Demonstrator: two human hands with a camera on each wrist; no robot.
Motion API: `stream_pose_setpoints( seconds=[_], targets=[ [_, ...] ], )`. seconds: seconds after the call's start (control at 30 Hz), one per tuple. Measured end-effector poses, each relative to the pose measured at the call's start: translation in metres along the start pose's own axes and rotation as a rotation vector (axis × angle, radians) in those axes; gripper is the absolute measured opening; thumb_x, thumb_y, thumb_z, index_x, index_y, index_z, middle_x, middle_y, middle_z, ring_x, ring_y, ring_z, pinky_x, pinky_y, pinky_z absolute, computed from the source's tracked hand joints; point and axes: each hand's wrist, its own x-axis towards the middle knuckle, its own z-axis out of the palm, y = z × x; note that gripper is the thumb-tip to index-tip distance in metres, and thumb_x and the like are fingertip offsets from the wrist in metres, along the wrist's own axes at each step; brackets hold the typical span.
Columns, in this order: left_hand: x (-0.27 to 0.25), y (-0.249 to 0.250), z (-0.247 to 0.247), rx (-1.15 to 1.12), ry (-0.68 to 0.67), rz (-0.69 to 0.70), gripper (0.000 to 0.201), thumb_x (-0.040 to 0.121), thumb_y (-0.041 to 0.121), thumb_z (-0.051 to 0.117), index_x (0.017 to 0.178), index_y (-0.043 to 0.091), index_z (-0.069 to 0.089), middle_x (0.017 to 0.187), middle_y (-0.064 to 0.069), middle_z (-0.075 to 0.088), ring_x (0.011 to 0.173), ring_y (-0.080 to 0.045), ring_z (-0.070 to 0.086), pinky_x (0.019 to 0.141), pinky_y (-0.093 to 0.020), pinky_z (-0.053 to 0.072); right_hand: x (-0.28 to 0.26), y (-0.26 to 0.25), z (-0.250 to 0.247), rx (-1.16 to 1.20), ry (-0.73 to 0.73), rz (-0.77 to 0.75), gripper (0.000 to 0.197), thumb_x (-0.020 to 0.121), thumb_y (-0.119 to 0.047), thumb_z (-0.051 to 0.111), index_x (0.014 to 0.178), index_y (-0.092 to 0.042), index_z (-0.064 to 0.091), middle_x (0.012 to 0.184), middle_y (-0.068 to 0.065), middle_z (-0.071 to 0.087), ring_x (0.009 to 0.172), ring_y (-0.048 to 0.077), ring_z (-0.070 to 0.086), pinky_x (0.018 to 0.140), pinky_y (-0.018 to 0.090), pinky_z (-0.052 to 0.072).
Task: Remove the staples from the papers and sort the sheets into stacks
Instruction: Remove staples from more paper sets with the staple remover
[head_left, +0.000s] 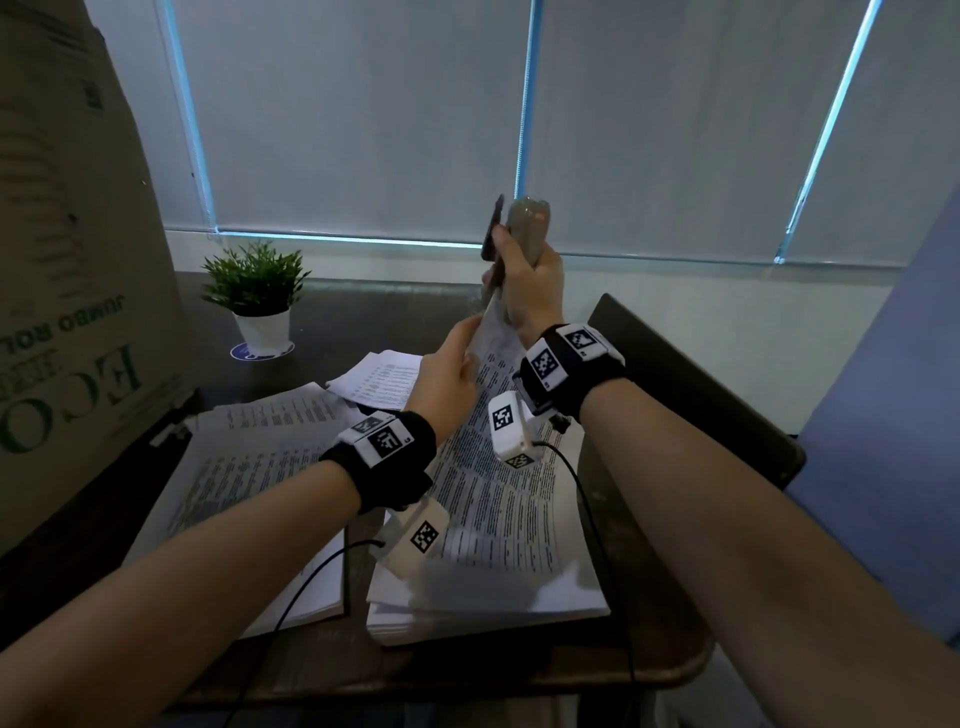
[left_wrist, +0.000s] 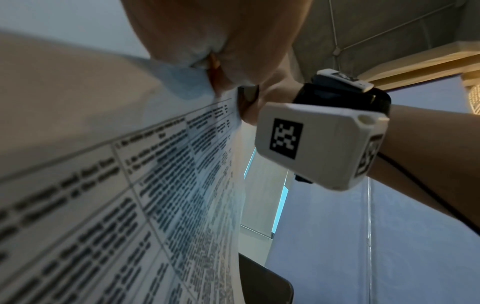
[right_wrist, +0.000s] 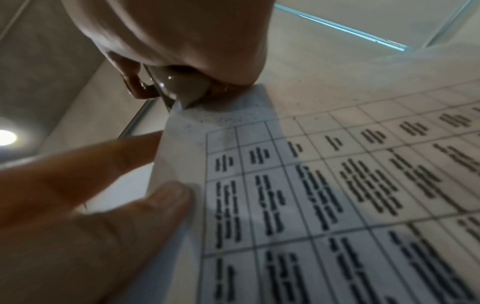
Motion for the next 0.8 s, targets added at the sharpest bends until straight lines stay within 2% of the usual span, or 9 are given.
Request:
stream_pose_setpoints(
  seconds=[0.07,0.2,0.33,0.43,0.53,0.63,0.67,0.73,0.8],
  targets=[
    [0.0,0.005,0.001,0.005,0.006,-0.006,0.046,0.098,0.008,0.037,0.142,0.022,0.033,0.115,-0.01,0.064,0.096,-0.019,0.063,0.072,-0.021,0.047,0.0,-0.002,0.001,-0.022,0.011,-0.013,0.025,0.093,-0.03,0.064,0.081,-0.009,0.06,0.057,0.006,0.058,0.05,0.019,0.056,0.056,0.034,0.052],
    [0.001,0.009,0.002,0.042,0.021,-0.017,0.05,0.098,0.009,0.037,0.146,0.024,0.028,0.116,-0.017,0.063,0.097,-0.027,0.063,0.075,-0.029,0.046,0.0,-0.006,-0.002,-0.067,0.068,-0.02,0.031,0.093,-0.035,0.064,0.078,-0.008,0.061,0.056,0.007,0.059,0.045,0.014,0.054,0.049,0.025,0.048],
    [0.001,0.013,0.001,0.076,0.002,-0.007,0.052,0.099,0.01,0.038,0.148,0.024,0.027,0.128,-0.012,0.057,0.106,-0.022,0.06,0.08,-0.023,0.043,0.0,-0.011,-0.003,-0.111,0.093,-0.039,0.037,0.093,-0.038,0.064,0.068,-0.012,0.059,0.054,0.005,0.057,0.043,0.012,0.053,0.049,0.024,0.047],
    [-0.003,0.017,0.0,0.06,-0.048,0.031,0.054,0.099,0.011,0.039,0.149,0.026,0.025,0.126,-0.01,0.06,0.102,-0.017,0.061,0.077,-0.017,0.043,-0.001,-0.011,-0.001,-0.154,0.124,-0.087,0.039,0.093,-0.04,0.063,0.063,-0.016,0.057,0.053,0.003,0.058,0.047,0.018,0.057,0.055,0.032,0.053],
    [-0.006,0.019,0.0,0.084,-0.078,0.069,0.064,0.097,0.009,0.043,0.15,0.031,0.015,0.119,-0.017,0.063,0.094,-0.025,0.064,0.078,-0.028,0.05,-0.005,-0.013,0.001,-0.189,0.122,-0.095,0.041,0.092,-0.043,0.063,0.059,-0.019,0.056,0.054,0.002,0.058,0.055,0.025,0.06,0.063,0.046,0.058],
    [-0.007,0.023,0.0,0.091,-0.093,0.079,0.071,0.096,0.006,0.044,0.15,0.032,0.006,0.116,-0.02,0.063,0.09,-0.028,0.065,0.082,-0.037,0.053,-0.009,-0.015,0.002,-0.21,0.105,-0.079,0.043,0.09,-0.05,0.061,0.058,-0.021,0.056,0.057,0.003,0.06,0.061,0.03,0.064,0.07,0.052,0.057],
    [-0.007,0.026,0.0,0.072,-0.096,0.072,0.07,0.096,0.005,0.044,0.151,0.029,0.006,0.12,-0.016,0.061,0.096,-0.024,0.063,0.086,-0.035,0.052,-0.01,-0.015,0.003,-0.22,0.109,-0.082,0.043,0.09,-0.051,0.06,0.058,-0.022,0.056,0.057,0.003,0.06,0.063,0.032,0.064,0.07,0.053,0.057],
    [-0.007,0.029,0.001,-0.021,-0.079,0.009,0.061,0.096,0.003,0.042,0.15,0.018,0.019,0.12,-0.002,0.055,0.101,-0.012,0.056,0.083,-0.018,0.046,-0.012,-0.018,0.005,-0.212,0.105,-0.122,0.041,0.09,-0.049,0.061,0.058,-0.023,0.055,0.055,0.003,0.059,0.06,0.034,0.064,0.066,0.053,0.057],
    [-0.004,0.029,-0.001,-0.05,0.008,-0.072,0.035,0.093,-0.003,0.04,0.127,0.005,0.048,0.097,0.002,0.056,0.08,-0.006,0.052,0.061,-0.005,0.041,-0.015,-0.022,0.01,-0.199,0.089,-0.175,0.038,0.09,-0.044,0.063,0.059,-0.023,0.055,0.054,0.005,0.059,0.056,0.032,0.063,0.061,0.048,0.057]
  ],
)
